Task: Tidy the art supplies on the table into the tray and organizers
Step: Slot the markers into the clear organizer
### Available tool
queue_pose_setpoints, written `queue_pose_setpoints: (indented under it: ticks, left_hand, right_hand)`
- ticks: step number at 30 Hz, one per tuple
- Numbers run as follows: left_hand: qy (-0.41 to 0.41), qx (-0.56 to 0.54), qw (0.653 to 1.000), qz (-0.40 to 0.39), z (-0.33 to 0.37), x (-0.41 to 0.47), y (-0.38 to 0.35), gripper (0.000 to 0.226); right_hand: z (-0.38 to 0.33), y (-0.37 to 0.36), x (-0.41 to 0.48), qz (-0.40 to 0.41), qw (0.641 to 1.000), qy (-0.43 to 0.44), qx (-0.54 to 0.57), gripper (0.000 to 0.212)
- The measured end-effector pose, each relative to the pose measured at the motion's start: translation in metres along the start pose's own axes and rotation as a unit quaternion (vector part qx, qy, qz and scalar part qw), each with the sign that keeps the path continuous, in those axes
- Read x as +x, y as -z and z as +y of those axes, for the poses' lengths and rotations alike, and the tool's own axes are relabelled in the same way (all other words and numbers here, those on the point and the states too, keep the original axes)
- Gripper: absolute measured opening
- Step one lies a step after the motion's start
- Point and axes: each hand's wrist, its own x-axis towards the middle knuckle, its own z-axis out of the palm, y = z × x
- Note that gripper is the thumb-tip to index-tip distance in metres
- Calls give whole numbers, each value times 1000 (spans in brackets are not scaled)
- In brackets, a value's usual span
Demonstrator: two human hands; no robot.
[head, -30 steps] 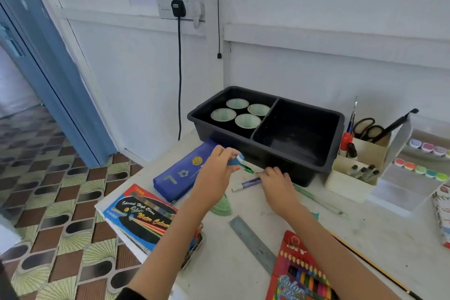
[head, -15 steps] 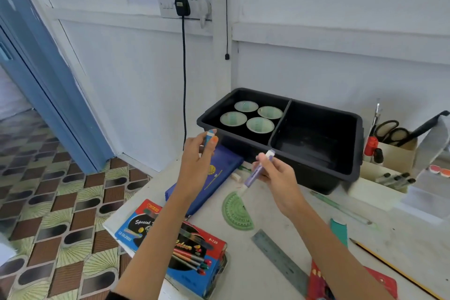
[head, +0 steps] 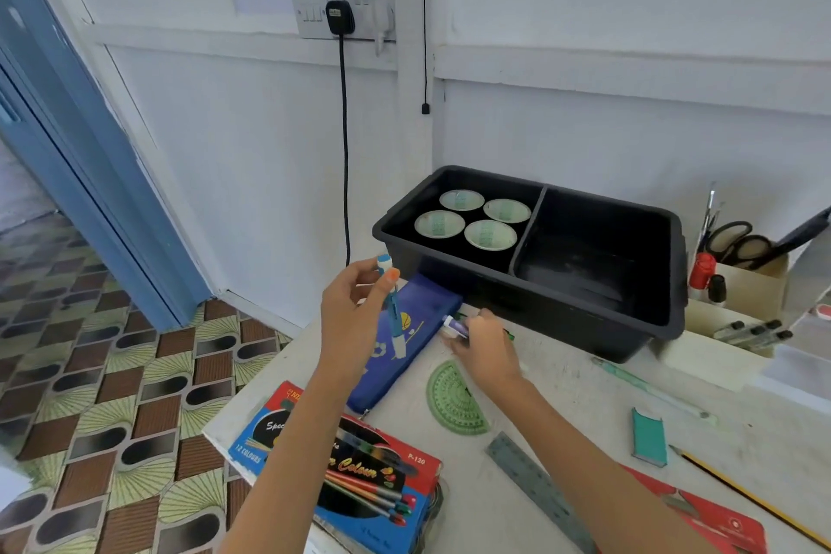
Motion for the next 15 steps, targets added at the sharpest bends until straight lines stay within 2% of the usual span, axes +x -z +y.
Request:
queue_pose_setpoints:
  ticks: [4, 7, 12, 15]
  left_hand:
    - [-7, -15, 1000, -10, 1, -1, 0, 16]
    - [-13, -37, 999, -20, 3, -2, -9, 18]
    - [-29, -52, 997, -53, 17, -13, -46, 18]
    - [-36, -63, 994, -87, 26, -24, -75, 19]
  right_hand:
    - [7, 10, -7, 31, 994, -20, 99, 46]
    - [10, 28, -20, 77, 973, -37, 216, 35]
    - [15, 68, -49, 148, 913, -45, 376, 13]
    - [32, 92, -61, 201, 902, -67, 376, 23]
